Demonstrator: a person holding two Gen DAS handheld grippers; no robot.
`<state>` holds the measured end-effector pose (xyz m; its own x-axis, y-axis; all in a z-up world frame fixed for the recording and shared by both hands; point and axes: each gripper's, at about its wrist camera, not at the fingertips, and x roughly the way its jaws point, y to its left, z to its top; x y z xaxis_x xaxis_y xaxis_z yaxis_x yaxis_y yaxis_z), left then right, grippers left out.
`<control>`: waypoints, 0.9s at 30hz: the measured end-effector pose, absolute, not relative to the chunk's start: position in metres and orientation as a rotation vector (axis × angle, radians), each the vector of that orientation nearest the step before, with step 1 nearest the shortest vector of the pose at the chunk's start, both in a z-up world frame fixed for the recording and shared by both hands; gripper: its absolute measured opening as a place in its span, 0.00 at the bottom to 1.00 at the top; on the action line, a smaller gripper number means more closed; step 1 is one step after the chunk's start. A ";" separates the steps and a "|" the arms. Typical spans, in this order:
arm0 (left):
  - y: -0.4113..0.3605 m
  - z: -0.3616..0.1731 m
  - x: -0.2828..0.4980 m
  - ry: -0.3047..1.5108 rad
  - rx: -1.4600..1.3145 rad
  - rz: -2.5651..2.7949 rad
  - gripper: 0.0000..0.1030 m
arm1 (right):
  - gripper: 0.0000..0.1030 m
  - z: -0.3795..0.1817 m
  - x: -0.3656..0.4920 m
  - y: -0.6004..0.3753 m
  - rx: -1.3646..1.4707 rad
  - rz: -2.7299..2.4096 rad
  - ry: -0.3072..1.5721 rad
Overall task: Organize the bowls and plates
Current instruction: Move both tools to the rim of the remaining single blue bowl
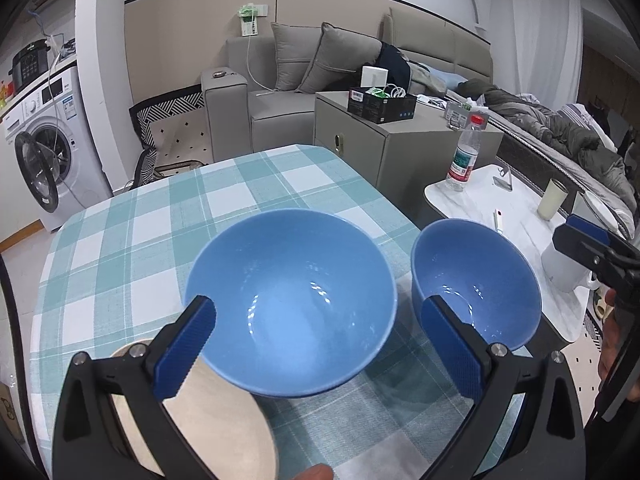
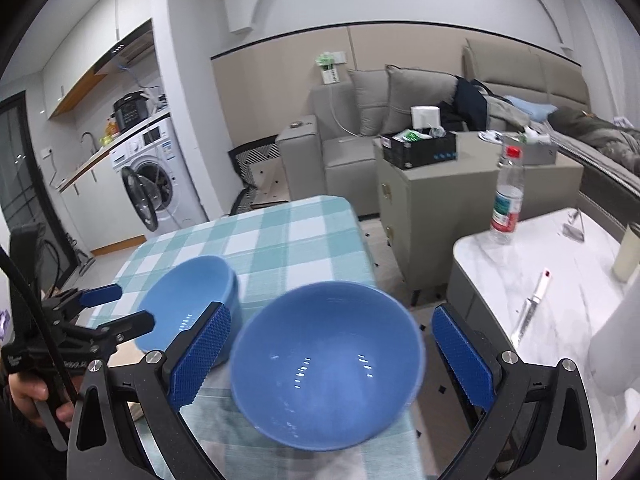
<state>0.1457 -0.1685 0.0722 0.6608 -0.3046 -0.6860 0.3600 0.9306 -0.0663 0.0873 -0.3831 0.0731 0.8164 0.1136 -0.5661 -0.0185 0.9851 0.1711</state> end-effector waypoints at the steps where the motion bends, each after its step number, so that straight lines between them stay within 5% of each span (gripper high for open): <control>1: -0.172 0.072 0.145 0.759 0.081 -0.380 1.00 | 0.99 0.072 0.087 -0.389 0.170 0.066 0.609; 18: -0.224 0.064 0.127 0.757 0.137 -0.490 0.98 | 0.99 0.051 0.101 -0.419 0.244 0.084 0.669; 23: -0.239 0.061 0.122 0.760 0.177 -0.522 0.86 | 0.98 0.046 0.103 -0.423 0.238 0.088 0.664; 27: -0.249 0.055 0.121 0.792 0.193 -0.547 0.70 | 0.87 0.043 0.103 -0.427 0.241 0.082 0.664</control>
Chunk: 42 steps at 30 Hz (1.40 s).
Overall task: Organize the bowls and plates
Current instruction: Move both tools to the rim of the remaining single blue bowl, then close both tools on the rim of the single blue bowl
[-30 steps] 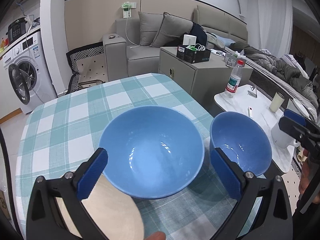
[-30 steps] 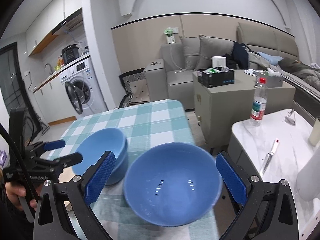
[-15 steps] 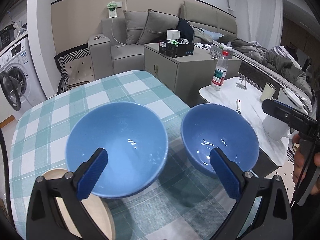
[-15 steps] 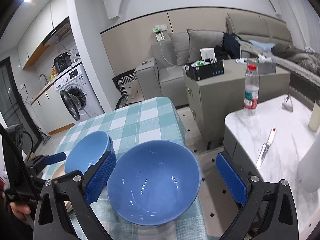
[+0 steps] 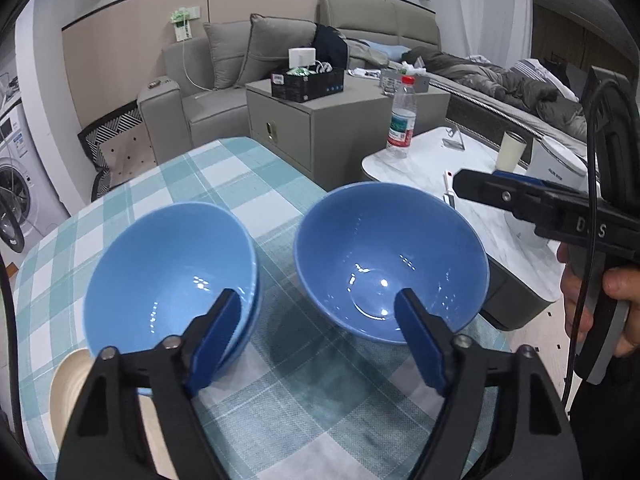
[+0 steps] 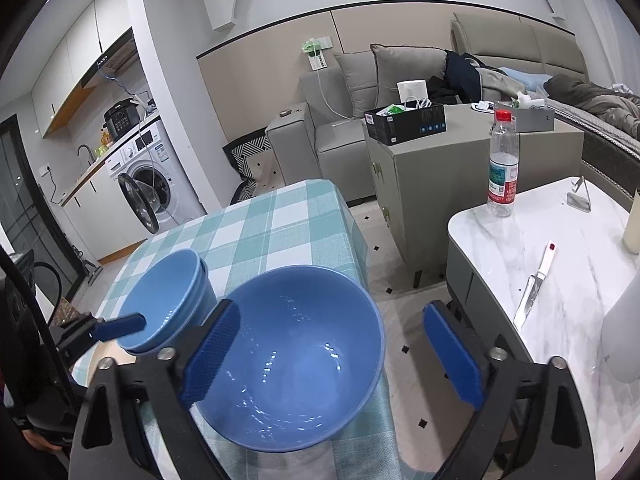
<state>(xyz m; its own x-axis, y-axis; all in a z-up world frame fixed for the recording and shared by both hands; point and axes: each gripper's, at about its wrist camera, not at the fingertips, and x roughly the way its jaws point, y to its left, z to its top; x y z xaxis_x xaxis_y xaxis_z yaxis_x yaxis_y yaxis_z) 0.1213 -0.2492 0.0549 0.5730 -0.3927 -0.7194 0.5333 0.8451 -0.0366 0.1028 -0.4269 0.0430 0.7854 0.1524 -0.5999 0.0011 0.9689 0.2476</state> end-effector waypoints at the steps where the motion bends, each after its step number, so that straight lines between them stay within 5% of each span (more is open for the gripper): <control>1: -0.252 0.053 0.122 0.803 0.194 -0.556 0.63 | 0.85 0.042 0.103 -0.428 0.244 0.079 0.664; 8: -0.261 0.044 0.125 0.865 0.165 -0.590 0.48 | 0.66 0.035 0.108 -0.436 0.253 0.066 0.677; 19: -0.266 0.034 0.130 0.913 0.147 -0.583 0.46 | 0.62 0.008 0.124 -0.441 0.255 0.048 0.760; 33: -0.270 0.024 0.137 0.943 0.141 -0.589 0.46 | 0.38 -0.018 0.139 -0.442 0.262 0.054 0.834; 42: -0.271 0.022 0.138 0.931 0.144 -0.590 0.34 | 0.22 -0.020 0.140 -0.438 0.252 0.076 0.845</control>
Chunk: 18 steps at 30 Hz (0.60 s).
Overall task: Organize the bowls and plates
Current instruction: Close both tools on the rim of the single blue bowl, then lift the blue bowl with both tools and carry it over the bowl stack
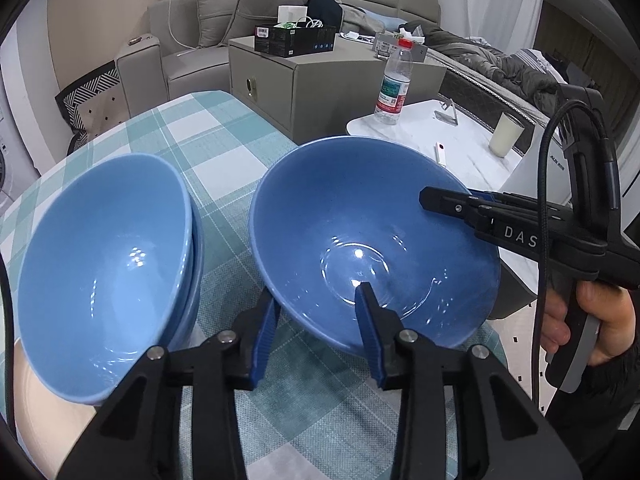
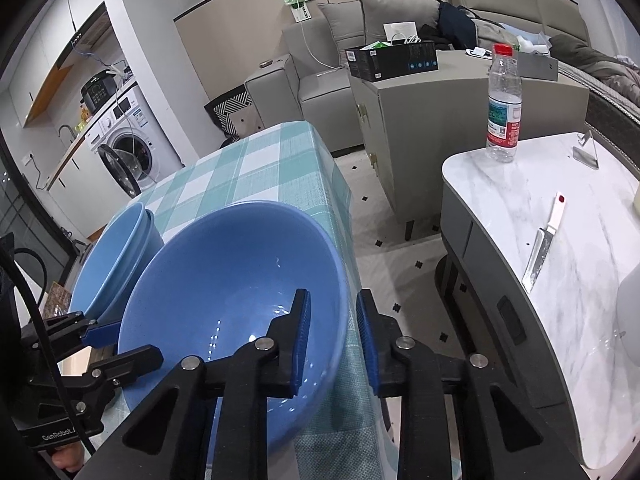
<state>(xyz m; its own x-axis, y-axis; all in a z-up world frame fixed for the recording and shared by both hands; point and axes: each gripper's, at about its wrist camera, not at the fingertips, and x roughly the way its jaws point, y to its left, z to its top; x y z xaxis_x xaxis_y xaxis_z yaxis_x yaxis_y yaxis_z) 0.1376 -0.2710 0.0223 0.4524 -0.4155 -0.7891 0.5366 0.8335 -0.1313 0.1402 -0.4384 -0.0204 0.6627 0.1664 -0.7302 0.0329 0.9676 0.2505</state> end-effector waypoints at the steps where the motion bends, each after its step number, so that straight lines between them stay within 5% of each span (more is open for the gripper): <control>1: -0.271 0.023 0.137 0.927 0.144 -0.593 0.33 | 0.22 -0.020 0.140 -0.437 0.251 0.082 0.845; 18: -0.267 0.030 0.137 0.907 0.147 -0.569 0.33 | 0.22 -0.006 0.135 -0.427 0.223 0.077 0.812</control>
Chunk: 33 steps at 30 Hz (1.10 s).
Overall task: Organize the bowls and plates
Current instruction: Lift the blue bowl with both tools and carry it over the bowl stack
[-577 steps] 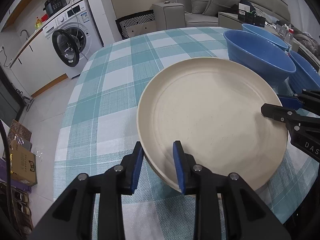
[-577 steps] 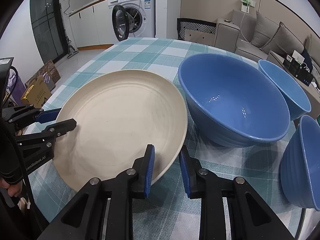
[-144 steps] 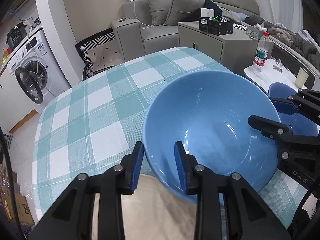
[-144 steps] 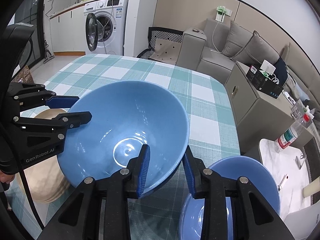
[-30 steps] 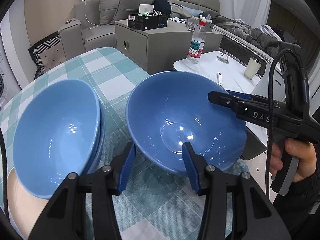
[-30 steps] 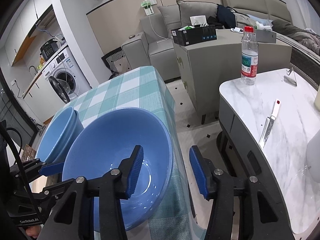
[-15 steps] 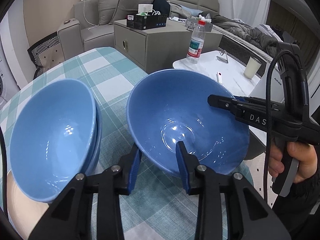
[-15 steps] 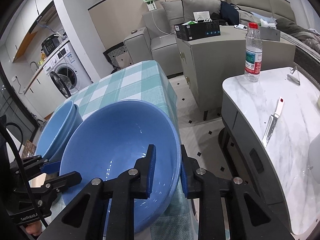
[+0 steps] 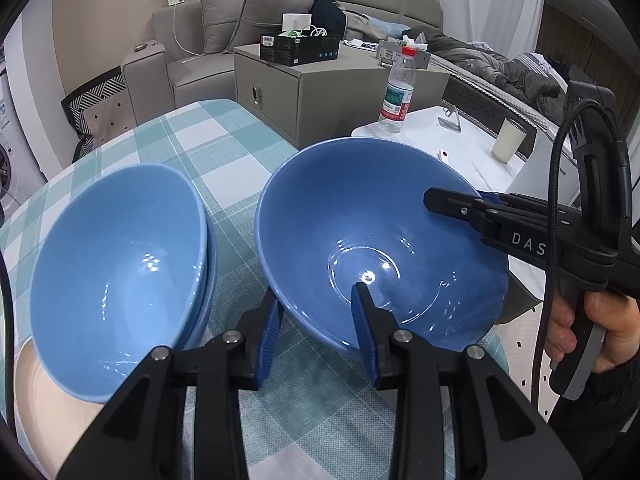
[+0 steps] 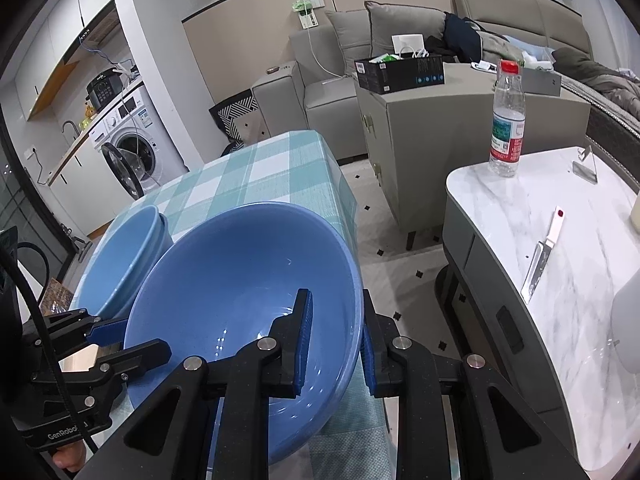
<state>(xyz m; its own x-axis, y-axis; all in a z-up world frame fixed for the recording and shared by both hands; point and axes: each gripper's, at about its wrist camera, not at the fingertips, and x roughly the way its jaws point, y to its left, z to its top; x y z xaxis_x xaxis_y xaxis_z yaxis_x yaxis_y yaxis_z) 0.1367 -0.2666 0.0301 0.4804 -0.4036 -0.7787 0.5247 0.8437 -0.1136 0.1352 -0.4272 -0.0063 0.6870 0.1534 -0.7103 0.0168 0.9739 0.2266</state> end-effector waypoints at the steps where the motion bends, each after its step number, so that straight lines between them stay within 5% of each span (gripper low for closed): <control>1: -0.266 0.032 0.137 0.903 0.148 -0.567 0.33 | 0.22 -0.004 0.134 -0.426 0.220 0.078 0.807; 33: -0.247 0.074 0.129 0.758 0.150 -0.535 0.33 | 0.22 0.052 0.104 -0.403 0.208 0.065 0.648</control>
